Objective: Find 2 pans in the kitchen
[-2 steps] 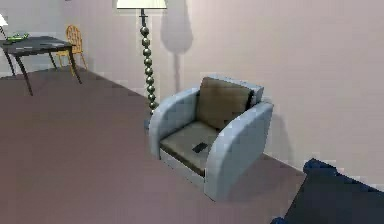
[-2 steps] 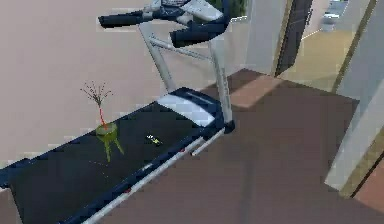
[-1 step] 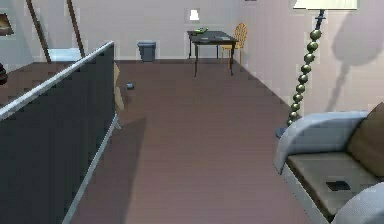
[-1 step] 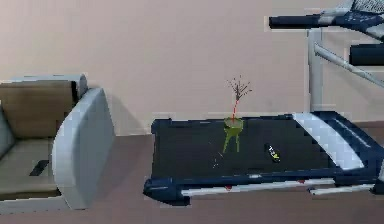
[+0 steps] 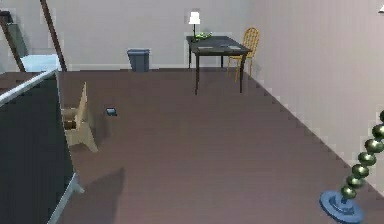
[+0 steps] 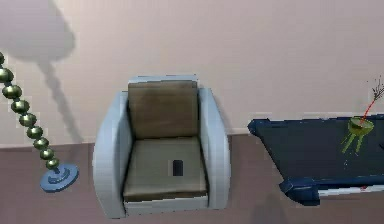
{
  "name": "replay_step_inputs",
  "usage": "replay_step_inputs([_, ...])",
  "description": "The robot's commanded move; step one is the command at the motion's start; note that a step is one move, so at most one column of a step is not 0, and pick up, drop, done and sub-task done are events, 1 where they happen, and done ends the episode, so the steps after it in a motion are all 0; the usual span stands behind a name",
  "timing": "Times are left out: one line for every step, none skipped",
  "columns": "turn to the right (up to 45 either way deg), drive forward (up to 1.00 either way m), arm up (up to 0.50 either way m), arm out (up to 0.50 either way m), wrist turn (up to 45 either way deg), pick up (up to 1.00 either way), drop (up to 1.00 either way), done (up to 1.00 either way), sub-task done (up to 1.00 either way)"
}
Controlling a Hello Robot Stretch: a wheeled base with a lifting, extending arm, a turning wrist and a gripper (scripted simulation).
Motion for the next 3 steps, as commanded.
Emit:
replay_step_inputs([-3.0, 0.0, 0.0, 0.0, 0.0, 0.0, 0.0, 0.0, 0.0])
replay_step_inputs([0.0, 1.0, 0.0, 0.0, 0.0, 0.0, 0.0, 0.0, 0.0])
replay_step_inputs([0.0, 0.55, 0.0, 0.0, 0.0, 0.0, 0.0, 0.0, 0.0])
